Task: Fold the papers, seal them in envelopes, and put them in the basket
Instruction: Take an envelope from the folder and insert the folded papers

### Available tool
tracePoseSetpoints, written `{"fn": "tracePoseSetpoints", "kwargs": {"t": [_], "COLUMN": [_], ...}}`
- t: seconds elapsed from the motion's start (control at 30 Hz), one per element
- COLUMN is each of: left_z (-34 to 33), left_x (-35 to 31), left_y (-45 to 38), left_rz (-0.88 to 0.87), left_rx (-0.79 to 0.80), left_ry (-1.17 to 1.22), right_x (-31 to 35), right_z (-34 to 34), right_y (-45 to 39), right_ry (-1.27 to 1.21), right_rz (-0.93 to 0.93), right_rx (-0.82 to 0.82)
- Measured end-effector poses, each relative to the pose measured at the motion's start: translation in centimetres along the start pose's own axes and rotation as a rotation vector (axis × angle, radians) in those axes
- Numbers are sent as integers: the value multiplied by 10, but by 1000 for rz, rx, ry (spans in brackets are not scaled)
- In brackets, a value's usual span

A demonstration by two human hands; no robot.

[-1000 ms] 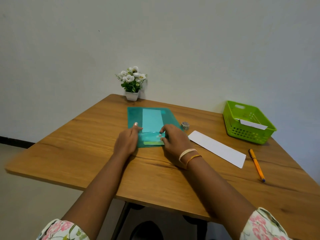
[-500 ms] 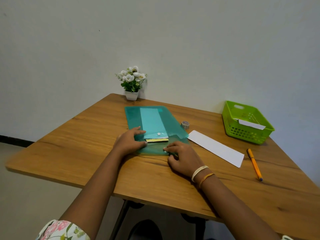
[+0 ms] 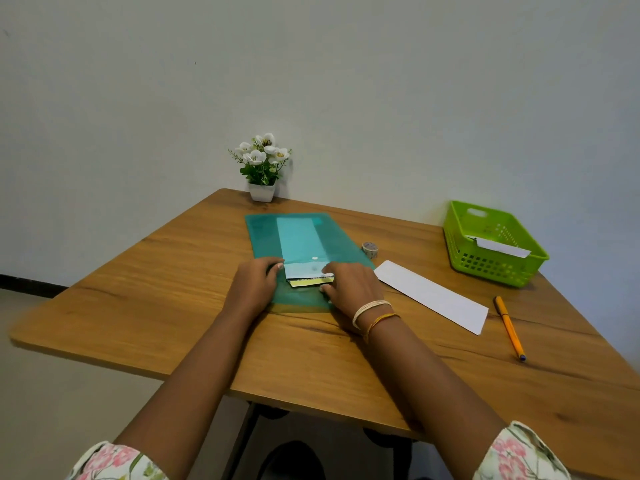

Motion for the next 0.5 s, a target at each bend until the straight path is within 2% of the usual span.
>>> {"fn": "tracePoseSetpoints", "kwargs": {"t": [0.2,0.33,0.4,0.5], "left_z": [6,5,3,0], "left_x": [-1,0,0,0], "left_y": [2,1,1,1], "left_rz": [-17,-15,-17,-10], "left_rx": [-48,-25,-5,32], "left_ry": [45,41,31,27], "right_x": [13,15,14,14], "right_z": [-6,-9,-7,4], "right_y": [-10,-14,-11,5], "right_ry": [94,132,71,-29], "right_rz": [69,72,80,102], "right_rx": [34,-11,-62,-229]}}
Point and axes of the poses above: each hand's wrist, its own y-axis away from the middle knuckle, its own z-axis out of the back of the hand, x = y × z, the point moved 6 cm from there along -y, towards the middle knuckle, and after that the axes turned 5 degrees about -y, right-handed, at the moved point
